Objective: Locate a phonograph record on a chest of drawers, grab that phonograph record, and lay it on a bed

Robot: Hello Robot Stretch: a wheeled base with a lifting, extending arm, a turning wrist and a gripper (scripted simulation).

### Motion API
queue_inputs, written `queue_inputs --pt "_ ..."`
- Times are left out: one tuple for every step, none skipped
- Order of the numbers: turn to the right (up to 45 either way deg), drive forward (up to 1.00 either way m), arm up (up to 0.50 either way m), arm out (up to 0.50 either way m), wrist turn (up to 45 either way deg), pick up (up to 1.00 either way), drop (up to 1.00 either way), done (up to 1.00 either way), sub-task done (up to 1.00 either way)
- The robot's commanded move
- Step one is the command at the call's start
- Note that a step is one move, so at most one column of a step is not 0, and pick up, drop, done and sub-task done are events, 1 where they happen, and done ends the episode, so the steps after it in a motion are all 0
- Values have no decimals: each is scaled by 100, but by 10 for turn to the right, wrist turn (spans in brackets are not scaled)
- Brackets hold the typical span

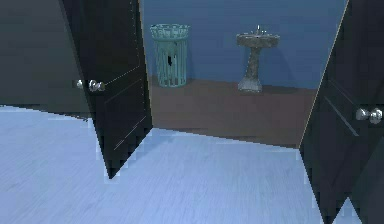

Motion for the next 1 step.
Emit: queue_inputs --pt "0 0 0 0 60 0 0 0 0"
